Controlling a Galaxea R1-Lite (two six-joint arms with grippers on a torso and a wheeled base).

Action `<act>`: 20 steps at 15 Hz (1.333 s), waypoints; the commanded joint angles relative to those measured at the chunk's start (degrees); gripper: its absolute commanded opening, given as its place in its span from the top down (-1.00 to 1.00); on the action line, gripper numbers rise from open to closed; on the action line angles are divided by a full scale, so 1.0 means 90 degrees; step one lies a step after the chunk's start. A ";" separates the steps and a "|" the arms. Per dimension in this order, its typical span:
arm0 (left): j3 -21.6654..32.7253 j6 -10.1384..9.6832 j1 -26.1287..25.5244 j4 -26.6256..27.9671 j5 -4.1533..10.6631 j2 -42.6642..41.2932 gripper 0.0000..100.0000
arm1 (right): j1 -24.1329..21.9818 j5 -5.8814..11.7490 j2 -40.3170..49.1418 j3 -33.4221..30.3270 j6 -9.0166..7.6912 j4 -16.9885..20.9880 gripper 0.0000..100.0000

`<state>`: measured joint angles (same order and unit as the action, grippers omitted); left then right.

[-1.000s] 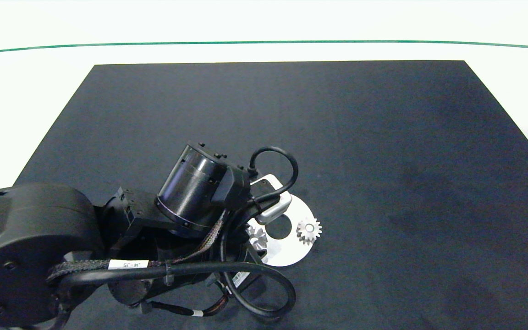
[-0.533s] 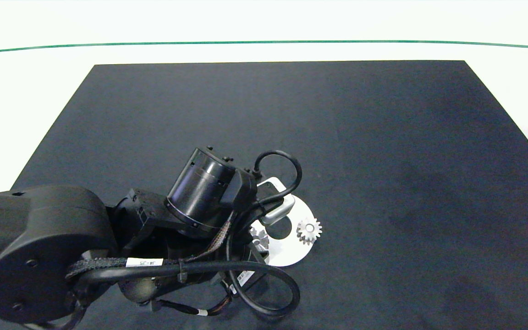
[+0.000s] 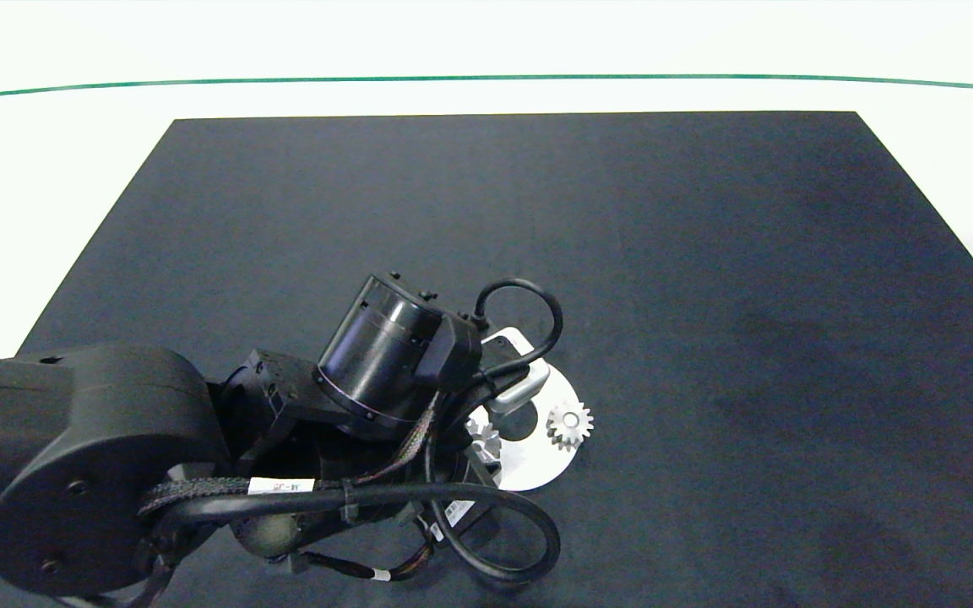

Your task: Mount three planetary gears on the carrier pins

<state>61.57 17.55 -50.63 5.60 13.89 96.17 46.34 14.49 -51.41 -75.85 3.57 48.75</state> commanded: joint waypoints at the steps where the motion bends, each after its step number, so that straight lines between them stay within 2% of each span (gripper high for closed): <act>1: -0.0035 0.0012 0.0010 -0.0046 0.0010 0.0037 0.86 | 0.0008 0.0011 -0.0011 0.0000 0.0004 0.0033 -1.00; 20: -0.0113 0.0051 0.0069 -0.0046 0.0010 0.0017 0.86 | 0.0008 0.0011 -0.0001 0.0000 -0.0016 0.0033 -1.00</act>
<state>60.53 17.93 -49.97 5.14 13.91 96.33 46.39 14.49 -51.41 -75.85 3.41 48.79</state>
